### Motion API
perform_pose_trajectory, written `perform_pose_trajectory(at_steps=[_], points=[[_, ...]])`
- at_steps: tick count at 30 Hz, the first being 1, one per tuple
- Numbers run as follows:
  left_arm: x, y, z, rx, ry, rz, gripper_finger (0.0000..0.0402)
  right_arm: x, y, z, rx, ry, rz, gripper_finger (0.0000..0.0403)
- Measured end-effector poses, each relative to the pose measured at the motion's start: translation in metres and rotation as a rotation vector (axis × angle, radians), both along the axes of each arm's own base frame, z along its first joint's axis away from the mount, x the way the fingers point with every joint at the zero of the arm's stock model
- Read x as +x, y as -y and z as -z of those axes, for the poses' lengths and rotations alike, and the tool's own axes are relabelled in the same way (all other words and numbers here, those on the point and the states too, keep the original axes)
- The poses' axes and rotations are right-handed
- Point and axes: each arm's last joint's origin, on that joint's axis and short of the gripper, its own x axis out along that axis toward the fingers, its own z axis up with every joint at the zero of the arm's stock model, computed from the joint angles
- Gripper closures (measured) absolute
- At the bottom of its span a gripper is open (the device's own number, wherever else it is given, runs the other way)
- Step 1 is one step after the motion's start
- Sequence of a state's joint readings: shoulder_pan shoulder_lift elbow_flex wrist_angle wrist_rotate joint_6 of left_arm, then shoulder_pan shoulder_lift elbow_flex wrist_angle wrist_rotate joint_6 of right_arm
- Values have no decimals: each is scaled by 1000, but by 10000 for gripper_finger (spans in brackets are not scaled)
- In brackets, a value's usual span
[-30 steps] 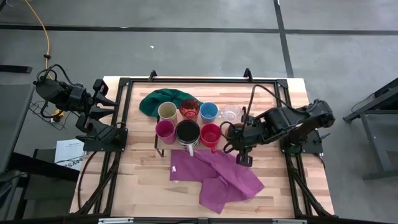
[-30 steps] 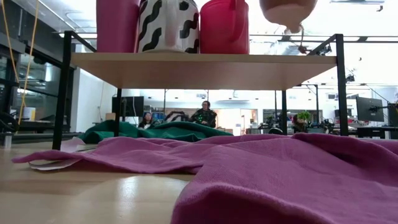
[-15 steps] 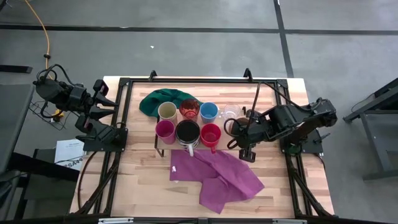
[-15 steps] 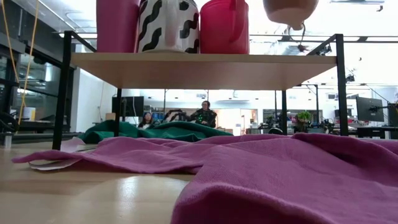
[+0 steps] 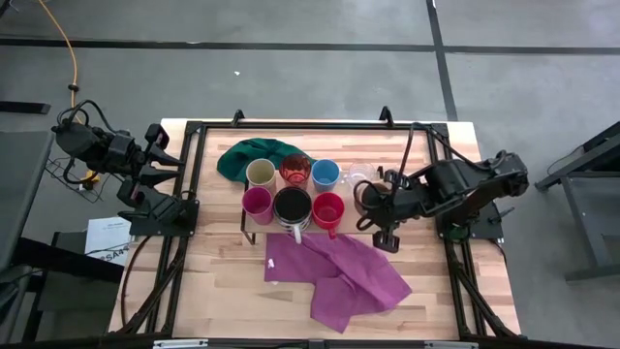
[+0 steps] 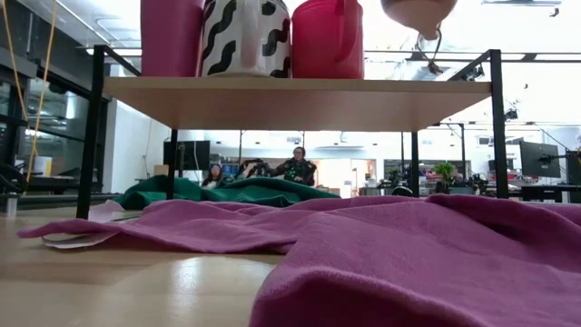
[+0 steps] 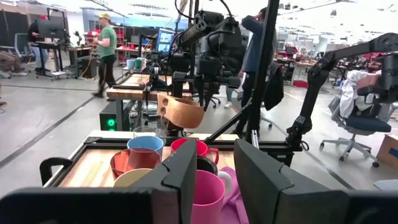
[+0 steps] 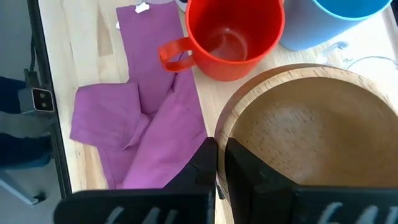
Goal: Stack small to large cups/mugs on shelf
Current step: Put the brown mug on the shelf
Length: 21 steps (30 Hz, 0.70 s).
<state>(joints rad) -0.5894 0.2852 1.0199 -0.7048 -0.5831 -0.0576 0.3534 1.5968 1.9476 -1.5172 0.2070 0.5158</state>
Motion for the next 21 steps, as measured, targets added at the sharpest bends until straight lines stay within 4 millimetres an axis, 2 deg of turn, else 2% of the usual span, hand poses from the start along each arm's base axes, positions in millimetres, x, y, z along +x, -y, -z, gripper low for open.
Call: perform_pose_trajectory(at_steps=[9,14,21], points=[[0,0,0,-1,1,-1,307,-16,7,-24,48,178,39,403],[0,0,0,-5,1,-11,307,-42,17,-45,76,294,85,403],[0,-1,0,-5,1,-29,307,-93,34,-78,79,538,131,403]])
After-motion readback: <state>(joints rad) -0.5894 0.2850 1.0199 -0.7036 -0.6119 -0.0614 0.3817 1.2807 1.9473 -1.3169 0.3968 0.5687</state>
